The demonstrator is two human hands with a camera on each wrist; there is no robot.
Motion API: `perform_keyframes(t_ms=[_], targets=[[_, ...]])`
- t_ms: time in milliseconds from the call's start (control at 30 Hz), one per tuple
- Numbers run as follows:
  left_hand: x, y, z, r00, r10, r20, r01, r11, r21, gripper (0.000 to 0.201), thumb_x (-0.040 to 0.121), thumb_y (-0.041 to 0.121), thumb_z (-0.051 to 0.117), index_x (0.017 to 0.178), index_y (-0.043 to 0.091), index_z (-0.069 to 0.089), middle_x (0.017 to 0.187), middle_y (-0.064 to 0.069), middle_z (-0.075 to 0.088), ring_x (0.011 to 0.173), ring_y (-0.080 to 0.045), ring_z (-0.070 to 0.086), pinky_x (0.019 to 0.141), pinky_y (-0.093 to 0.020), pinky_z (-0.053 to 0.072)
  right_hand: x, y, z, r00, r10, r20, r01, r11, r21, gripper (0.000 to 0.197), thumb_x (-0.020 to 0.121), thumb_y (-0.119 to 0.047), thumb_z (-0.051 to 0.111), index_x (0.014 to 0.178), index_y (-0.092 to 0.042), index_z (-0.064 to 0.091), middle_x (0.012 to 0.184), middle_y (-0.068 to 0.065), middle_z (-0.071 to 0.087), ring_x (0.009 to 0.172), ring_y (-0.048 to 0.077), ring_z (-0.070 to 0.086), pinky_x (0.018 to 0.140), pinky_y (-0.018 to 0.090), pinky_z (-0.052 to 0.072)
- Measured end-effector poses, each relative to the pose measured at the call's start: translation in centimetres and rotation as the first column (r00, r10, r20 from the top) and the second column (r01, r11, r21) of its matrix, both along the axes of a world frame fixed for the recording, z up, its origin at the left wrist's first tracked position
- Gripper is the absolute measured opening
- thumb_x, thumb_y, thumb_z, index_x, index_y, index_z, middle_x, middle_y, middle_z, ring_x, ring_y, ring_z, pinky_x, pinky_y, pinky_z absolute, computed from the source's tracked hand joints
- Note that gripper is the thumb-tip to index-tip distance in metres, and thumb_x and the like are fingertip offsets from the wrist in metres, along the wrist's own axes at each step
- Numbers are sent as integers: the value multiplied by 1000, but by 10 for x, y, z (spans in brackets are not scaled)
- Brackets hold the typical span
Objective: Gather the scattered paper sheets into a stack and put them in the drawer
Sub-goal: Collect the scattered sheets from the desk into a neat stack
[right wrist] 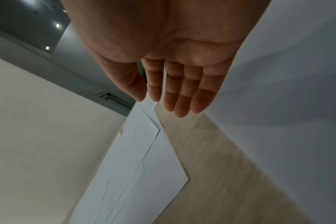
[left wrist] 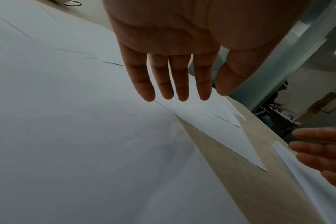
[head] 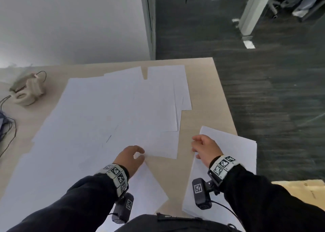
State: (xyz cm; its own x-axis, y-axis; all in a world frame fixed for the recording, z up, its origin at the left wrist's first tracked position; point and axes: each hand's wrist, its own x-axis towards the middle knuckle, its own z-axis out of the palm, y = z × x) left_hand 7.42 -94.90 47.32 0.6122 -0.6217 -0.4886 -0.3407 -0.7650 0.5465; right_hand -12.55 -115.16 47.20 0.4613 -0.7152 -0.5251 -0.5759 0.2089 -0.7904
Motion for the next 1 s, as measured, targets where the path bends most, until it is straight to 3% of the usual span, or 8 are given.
perform_keyframes(t_ms=[100, 200, 333, 600, 733, 867, 933, 1000], targets=[[30, 7, -7, 998, -47, 46, 49, 998, -46, 27, 90, 23, 61, 115, 32, 58, 130, 9, 52, 120, -11, 49, 102, -27, 38, 31, 5, -6, 999, 2, -43, -2, 1000, -3, 18, 85, -28, 59, 102, -36, 61, 104, -4, 66, 97, 14, 65, 93, 43, 53], [58, 0, -12, 990, -86, 114, 91, 995, -41, 47, 89, 25, 61, 134, 31, 50, 147, 9, 40, 137, -19, 36, 113, -35, 31, 54, 7, -7, 996, -40, -79, 41, 999, 3, 22, 87, -27, 59, 108, -30, 62, 108, -8, 65, 103, 15, 61, 98, 44, 50], [88, -23, -15, 959, -178, 221, 164, 983, 83, 66, 89, 36, 58, 148, 41, 29, 162, 10, 14, 147, -20, 18, 114, -44, 32, 76, 1, -9, 983, -132, -128, 131, 991, -16, 26, 88, -24, 58, 114, -24, 61, 114, -6, 63, 106, 16, 59, 100, 45, 48], [111, -50, -36, 876, -449, 175, 368, 858, 358, 82, 85, 52, 47, 150, 47, -2, 161, 1, -22, 150, -24, -15, 120, -49, 7, 108, -11, -20, 951, -254, -176, 252, 967, -30, 24, 83, -27, 60, 107, -23, 57, 100, -7, 61, 96, 22, 62, 94, 47, 51], [105, -36, -41, 825, -530, 195, 443, 822, 358, 86, 83, 54, 44, 150, 45, -9, 160, 0, -28, 149, -23, -21, 120, -50, -1, 119, -12, -23, 926, -348, -144, 358, 933, 47, 29, 83, -22, 59, 112, -18, 55, 86, 2, 62, 79, 24, 60, 83, 43, 55], [101, -22, -40, 787, -589, 185, 515, 792, 329, 90, 82, 53, 44, 150, 42, -13, 160, 3, -28, 148, -20, -23, 120, -51, -6, 122, -17, -24, 905, -397, -156, 408, 912, 49, 36, 87, -24, 62, 121, -16, 53, 85, 0, 59, 72, 21, 57, 60, 30, 42], [98, -19, -39, 771, -610, 180, 545, 780, 308, 92, 83, 53, 46, 150, 42, -16, 160, 7, -26, 148, -19, -24, 120, -50, -7, 122, -20, -27, 912, -365, -185, 376, 926, 26, 40, 88, -27, 63, 124, -9, 55, 86, -1, 56, 65, 20, 49, 56, 27, 35], [97, -17, -39, 759, -626, 179, 568, 771, 290, 93, 83, 52, 46, 150, 43, -17, 160, 10, -26, 148, -17, -24, 120, -49, -8, 120, -23, -29, 919, -330, -218, 345, 938, 33, 42, 89, -25, 62, 122, 0, 58, 88, 2, 55, 71, 23, 49, 60, 27, 35]])
